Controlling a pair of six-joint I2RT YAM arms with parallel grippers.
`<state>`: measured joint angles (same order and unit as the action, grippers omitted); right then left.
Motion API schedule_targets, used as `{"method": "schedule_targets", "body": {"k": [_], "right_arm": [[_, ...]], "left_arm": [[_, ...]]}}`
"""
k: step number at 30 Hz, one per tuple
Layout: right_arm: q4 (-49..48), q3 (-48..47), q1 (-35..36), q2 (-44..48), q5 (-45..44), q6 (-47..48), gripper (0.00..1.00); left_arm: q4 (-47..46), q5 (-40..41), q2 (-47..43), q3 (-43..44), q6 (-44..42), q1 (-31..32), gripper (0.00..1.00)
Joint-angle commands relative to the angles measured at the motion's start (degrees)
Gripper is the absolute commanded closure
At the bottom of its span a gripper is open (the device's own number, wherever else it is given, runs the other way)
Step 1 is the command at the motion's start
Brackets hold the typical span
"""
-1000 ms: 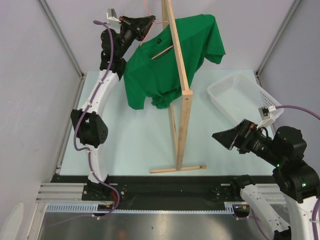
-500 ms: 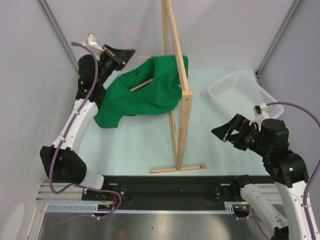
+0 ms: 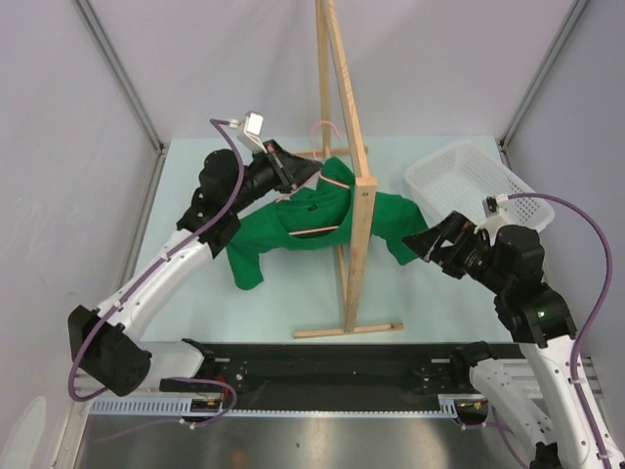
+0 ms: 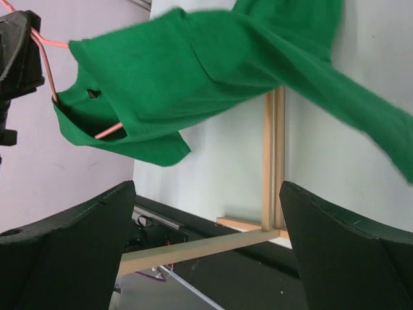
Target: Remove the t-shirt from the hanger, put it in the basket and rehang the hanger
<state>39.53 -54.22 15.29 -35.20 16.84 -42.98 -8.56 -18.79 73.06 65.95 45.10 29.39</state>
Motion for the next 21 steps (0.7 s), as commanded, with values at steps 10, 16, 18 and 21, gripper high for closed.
{"method": "schedule_targets", "body": {"k": [10,16,18,21], "right_arm": [[-15.61,-3.34,2.1,-5.22,4.6,-6.68,0.0],[-18.16,-7.57,5.71,-9.35,1.97,-2.19,0.01],[-22.55,-7.13,6.51,-10.93,3.89,-2.37,0.04],[-25.55,-7.65,7.65,-14.62,3.9,-2.28,0.11]], "left_arm": [[-0.57,-1.42,0.24,6.13,4.28,-0.12,1.0],[-0.84,-0.99,3.14,5.77,1.48,4.01,1.0],[-0.85,0.49,3.32,5.33,0.69,6.02,1.0],[-1.45,1.12,3.93,4.89,-0.46,7.43,1.0]]}}
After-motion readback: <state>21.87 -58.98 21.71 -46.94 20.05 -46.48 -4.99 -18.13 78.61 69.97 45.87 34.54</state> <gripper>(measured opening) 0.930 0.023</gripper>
